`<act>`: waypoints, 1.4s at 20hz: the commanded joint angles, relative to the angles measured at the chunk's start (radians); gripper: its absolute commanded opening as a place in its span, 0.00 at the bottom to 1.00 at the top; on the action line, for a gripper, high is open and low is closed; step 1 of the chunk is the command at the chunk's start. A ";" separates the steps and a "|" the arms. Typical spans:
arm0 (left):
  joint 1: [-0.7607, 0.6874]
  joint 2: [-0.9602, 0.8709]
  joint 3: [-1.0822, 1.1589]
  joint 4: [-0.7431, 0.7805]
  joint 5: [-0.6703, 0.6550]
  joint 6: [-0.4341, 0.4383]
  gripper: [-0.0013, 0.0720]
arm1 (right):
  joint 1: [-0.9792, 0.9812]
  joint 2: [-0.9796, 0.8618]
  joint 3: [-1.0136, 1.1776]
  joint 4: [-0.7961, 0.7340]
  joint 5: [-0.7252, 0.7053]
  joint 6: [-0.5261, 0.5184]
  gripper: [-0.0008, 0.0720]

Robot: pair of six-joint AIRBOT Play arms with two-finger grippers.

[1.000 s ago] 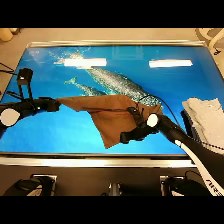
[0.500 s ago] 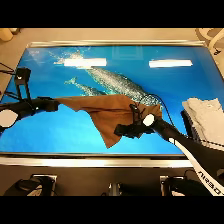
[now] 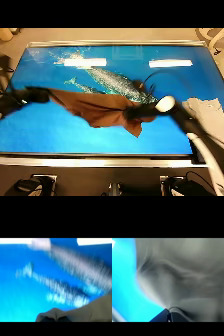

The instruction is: Fold the shirts.

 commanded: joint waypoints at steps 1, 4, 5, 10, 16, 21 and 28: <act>0.002 0.085 0.248 0.013 0.164 -0.004 0.05 | -0.122 0.233 0.358 -0.312 0.080 -0.105 0.04; 0.001 0.113 0.552 0.023 0.282 -0.008 0.05 | -0.178 0.411 0.618 -0.590 0.017 -0.077 0.05; 0.001 0.113 0.626 0.023 0.277 -0.036 0.05 | -0.180 0.462 0.657 -0.667 0.016 -0.029 0.05; 0.001 0.129 0.731 0.023 0.327 -0.108 0.05 | -0.180 0.566 0.671 -0.699 0.194 0.095 0.05; 0.001 0.086 0.730 0.191 0.378 -0.108 0.05 | -0.180 0.447 0.670 -0.681 0.454 0.103 0.05; 0.001 -0.099 0.721 0.263 -0.101 -0.023 0.05 | -0.180 0.184 0.576 -0.688 0.701 0.106 0.05; 0.001 -0.533 0.634 0.263 -0.160 0.069 0.05 | -0.180 -0.241 0.401 -0.582 0.189 0.154 0.05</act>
